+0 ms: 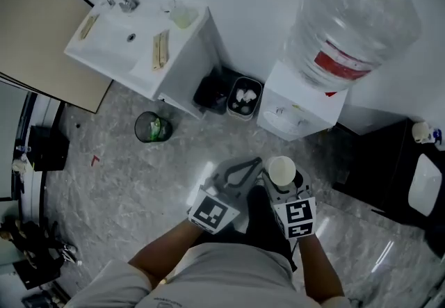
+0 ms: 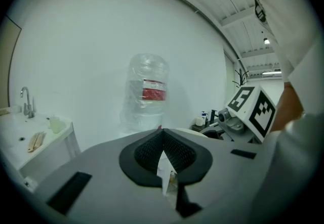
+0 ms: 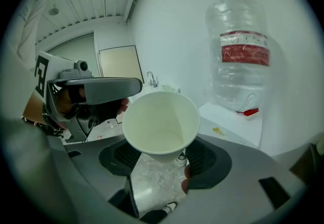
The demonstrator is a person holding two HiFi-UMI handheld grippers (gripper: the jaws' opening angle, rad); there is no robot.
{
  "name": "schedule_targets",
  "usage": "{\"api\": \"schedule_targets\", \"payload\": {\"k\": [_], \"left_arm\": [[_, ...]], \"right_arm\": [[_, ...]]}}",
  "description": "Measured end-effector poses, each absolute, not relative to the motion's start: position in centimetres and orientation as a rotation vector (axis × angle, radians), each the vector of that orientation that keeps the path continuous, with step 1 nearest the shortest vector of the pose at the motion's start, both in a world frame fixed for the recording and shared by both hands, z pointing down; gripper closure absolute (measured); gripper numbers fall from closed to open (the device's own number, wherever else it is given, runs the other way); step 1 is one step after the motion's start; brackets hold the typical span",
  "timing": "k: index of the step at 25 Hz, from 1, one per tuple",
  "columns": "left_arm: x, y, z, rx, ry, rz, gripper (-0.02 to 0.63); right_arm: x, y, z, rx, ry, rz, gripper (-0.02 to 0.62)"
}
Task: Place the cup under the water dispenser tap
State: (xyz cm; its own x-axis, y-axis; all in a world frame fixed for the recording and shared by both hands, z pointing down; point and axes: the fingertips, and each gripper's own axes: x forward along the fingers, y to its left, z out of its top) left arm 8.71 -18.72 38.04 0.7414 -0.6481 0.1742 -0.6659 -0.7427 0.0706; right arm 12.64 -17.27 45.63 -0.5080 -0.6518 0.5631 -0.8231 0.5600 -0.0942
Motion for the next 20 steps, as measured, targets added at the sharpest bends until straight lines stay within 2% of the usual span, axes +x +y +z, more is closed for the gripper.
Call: {"api": "schedule_targets", "payload": {"k": [7, 20], "left_arm": [[9.8, -25.4, 43.6, 2.768, -1.095, 0.267, 0.601], [8.9, -28.6, 58.6, 2.704, -0.968, 0.341, 0.601]], "right_arm": [[13.5, -24.0, 54.0, 1.18, -2.301, 0.499, 0.318], [14.4, -31.3, 80.9, 1.244, -2.108, 0.549, 0.318]]}}
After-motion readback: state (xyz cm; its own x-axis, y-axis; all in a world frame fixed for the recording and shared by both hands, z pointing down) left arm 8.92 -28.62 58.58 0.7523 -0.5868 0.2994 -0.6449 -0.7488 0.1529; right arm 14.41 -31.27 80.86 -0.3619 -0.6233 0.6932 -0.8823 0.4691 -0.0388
